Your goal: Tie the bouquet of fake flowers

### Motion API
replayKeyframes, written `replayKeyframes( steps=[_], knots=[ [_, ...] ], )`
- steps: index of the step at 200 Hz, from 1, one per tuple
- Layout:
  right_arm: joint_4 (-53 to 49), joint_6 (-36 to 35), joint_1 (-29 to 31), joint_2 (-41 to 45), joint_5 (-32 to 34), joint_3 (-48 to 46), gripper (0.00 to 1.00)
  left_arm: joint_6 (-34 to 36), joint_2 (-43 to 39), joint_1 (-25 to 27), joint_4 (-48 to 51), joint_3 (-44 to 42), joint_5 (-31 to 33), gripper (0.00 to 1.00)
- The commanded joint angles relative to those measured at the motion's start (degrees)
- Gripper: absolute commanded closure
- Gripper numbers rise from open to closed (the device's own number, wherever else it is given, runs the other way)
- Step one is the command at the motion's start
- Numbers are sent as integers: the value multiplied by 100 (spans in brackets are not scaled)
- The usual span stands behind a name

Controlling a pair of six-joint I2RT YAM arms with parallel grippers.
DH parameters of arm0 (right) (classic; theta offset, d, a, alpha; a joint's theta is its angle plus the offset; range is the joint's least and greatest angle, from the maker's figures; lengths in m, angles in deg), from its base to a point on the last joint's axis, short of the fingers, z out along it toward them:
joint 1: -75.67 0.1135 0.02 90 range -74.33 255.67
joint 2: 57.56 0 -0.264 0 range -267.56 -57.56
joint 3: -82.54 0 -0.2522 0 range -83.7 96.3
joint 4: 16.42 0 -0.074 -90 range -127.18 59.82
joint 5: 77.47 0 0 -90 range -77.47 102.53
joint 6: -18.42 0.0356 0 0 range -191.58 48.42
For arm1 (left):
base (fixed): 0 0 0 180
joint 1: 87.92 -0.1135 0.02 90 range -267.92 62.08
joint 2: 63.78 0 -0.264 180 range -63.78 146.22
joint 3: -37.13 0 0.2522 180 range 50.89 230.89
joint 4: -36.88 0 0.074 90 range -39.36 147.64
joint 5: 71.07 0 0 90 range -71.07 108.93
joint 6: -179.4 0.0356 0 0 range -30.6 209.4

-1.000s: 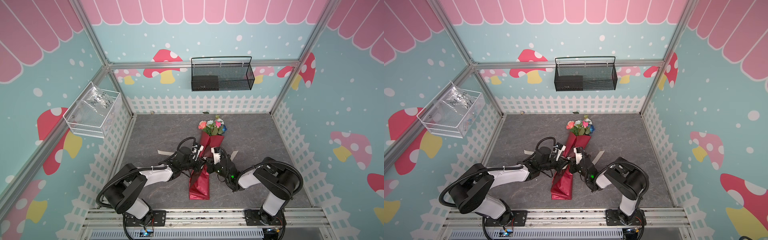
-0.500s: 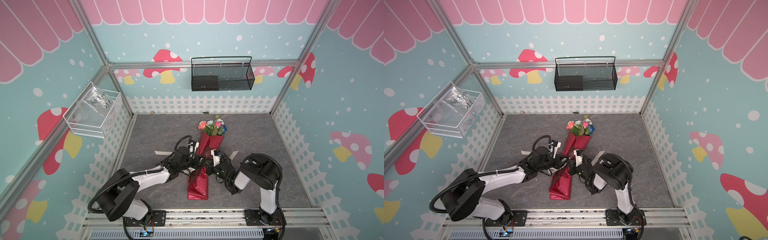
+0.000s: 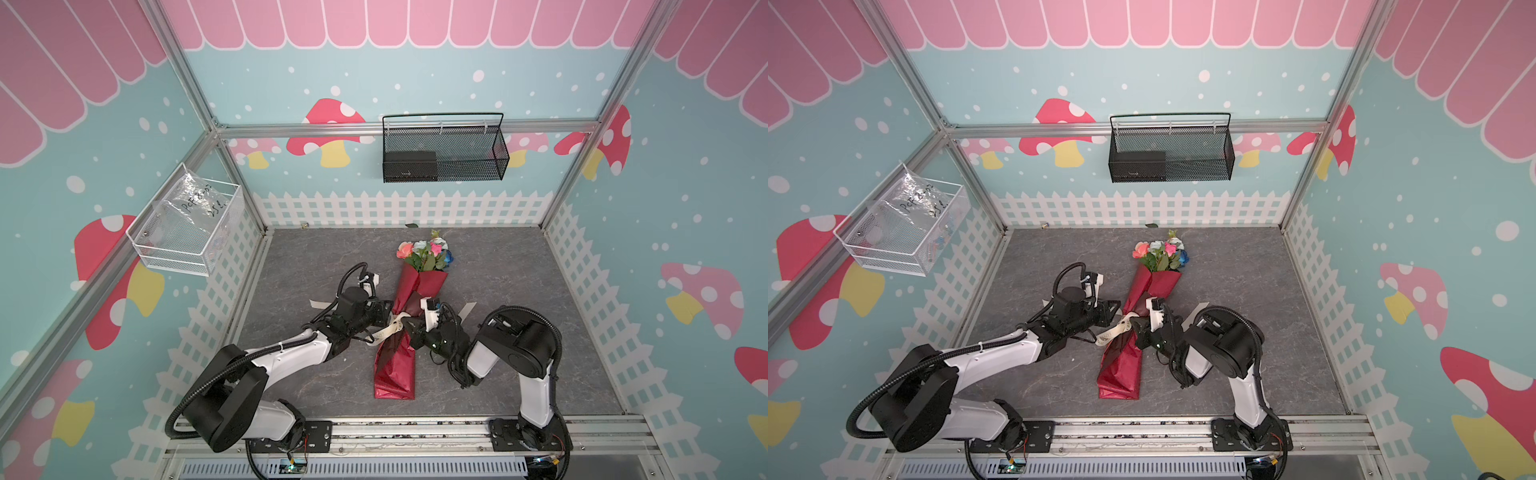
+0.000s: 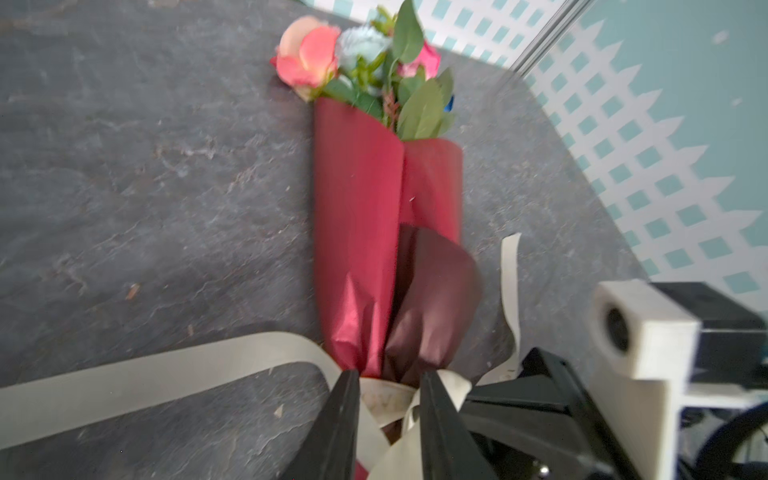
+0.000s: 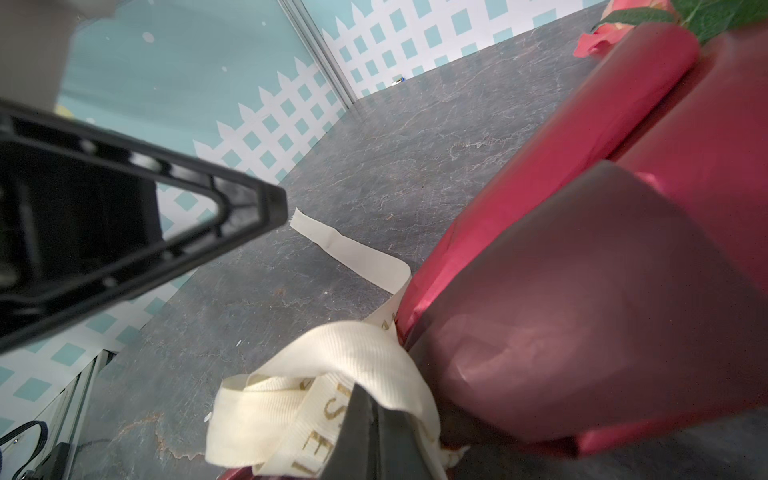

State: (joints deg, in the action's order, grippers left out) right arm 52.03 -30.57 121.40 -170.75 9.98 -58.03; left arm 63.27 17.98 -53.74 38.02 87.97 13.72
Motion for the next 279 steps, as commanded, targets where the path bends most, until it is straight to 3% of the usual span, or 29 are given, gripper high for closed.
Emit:
replayKeyframes(
  steps=[1,26,133,170,279],
  knots=[
    [38,88,6,-105,-27,93,100,230,307,-11,549,386,-238,81],
    [-39,101,6,-107,-37,139,100,209,572,17,603,458,-599,90],
    [-131,160,14,-177,-119,261,100,-176,203,206,700,50,-577,91],
    [-142,167,15,-192,-141,287,100,-261,108,261,713,1,-534,81],
    [-136,159,12,-243,-208,339,100,-384,105,291,517,-168,-642,73]
  ],
)
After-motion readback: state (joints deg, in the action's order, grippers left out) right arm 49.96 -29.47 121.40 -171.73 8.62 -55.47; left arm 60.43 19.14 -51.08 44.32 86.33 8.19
